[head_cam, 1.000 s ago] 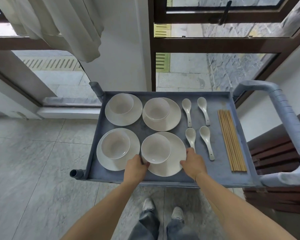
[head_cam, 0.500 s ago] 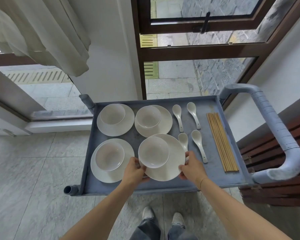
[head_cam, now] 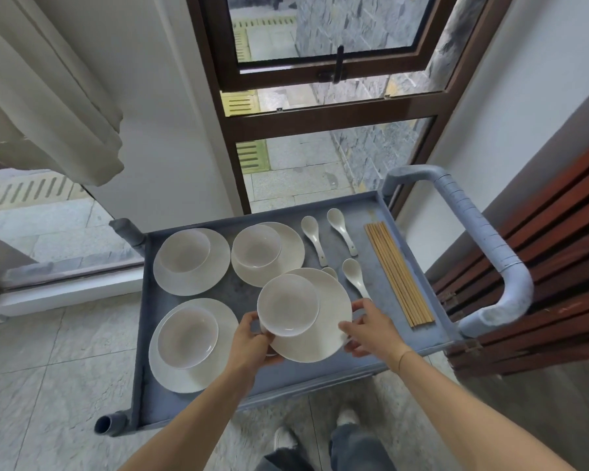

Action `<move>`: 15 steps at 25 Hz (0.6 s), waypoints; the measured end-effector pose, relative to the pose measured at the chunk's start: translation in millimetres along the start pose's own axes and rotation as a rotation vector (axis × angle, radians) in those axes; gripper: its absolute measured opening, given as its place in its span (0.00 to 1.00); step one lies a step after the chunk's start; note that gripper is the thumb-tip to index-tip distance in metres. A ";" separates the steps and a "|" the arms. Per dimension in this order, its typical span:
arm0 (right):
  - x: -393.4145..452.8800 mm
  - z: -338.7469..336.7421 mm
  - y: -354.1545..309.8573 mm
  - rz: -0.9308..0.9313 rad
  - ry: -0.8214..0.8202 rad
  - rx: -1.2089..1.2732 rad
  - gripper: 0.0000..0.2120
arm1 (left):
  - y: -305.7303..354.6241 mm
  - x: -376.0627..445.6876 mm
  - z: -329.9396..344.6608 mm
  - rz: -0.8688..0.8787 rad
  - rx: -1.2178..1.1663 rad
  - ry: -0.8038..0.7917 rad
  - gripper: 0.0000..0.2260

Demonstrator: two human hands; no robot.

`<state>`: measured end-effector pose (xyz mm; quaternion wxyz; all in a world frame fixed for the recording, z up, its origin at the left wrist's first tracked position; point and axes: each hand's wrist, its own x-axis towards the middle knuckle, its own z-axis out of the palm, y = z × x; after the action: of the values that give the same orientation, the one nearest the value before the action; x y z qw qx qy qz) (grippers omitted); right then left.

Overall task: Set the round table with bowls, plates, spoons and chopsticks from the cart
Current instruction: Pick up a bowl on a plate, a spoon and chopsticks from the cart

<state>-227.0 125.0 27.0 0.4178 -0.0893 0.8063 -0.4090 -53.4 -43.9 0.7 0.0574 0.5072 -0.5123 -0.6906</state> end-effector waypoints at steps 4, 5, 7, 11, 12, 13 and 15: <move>27.1 -25.8 4.1 -0.090 0.390 -0.418 0.14 | 4.7 4.0 9.9 0.001 -0.015 0.026 0.16; 35.6 -30.4 4.4 -0.114 0.449 -0.533 0.13 | 5.8 4.1 12.6 0.003 -0.017 0.030 0.16; 53.1 -33.2 2.7 -0.126 0.448 -0.642 0.14 | 7.3 3.7 16.3 -0.002 -0.015 0.033 0.17; 78.4 -26.6 -3.6 -0.111 0.361 -0.778 0.15 | 5.7 3.4 18.6 -0.010 -0.028 0.073 0.18; 83.1 -25.4 -4.9 -0.111 0.344 -0.792 0.14 | 6.1 3.4 19.0 -0.012 -0.030 0.090 0.19; 86.6 -24.1 -6.6 -0.101 0.325 -0.789 0.13 | 6.3 3.7 18.7 -0.012 -0.032 0.107 0.19; 91.8 -22.9 -11.4 -0.064 0.282 -0.739 0.13 | 6.9 5.3 18.1 -0.001 -0.031 0.126 0.19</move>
<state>-304.7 86.3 -12.6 0.2297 -0.2014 0.9455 -0.1125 -72.8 -38.5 1.9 0.0971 0.5490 -0.4968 -0.6651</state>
